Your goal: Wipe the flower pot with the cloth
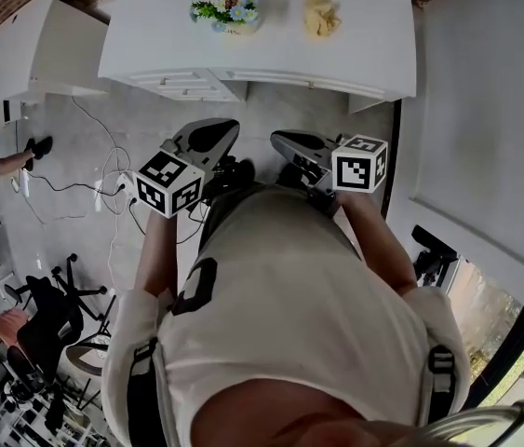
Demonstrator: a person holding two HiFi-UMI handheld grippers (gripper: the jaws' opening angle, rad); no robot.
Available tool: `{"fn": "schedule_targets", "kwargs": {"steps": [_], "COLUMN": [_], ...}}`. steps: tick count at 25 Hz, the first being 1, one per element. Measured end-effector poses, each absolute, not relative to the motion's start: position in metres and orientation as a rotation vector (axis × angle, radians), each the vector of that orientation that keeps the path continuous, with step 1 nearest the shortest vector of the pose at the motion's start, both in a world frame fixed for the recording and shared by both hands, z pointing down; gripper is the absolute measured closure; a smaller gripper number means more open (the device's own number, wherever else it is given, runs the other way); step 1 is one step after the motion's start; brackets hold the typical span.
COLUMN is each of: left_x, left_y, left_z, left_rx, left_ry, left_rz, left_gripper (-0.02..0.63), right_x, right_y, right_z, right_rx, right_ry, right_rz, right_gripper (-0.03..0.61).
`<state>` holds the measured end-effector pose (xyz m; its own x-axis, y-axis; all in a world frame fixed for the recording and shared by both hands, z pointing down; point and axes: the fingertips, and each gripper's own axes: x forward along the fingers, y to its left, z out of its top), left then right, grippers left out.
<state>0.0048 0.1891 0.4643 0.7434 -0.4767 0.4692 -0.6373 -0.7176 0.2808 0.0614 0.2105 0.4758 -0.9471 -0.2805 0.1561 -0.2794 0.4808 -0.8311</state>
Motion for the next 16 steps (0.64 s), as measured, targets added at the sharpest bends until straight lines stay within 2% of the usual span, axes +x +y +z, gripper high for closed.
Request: {"fn": "schedule_targets", "kwargs": {"steps": [16], "left_x": [-0.115], "left_y": [0.183], "left_z": [0.509], "left_rx": [2.428], "left_ry": [-0.910], "left_rz": [0.480], "left_gripper": [0.592], "right_x": [-0.013], "right_y": [0.203], "right_z": [0.480], "right_rx": [-0.641], "right_ry": [2.767], "right_rz": [-1.558], "right_gripper": [0.569]}}
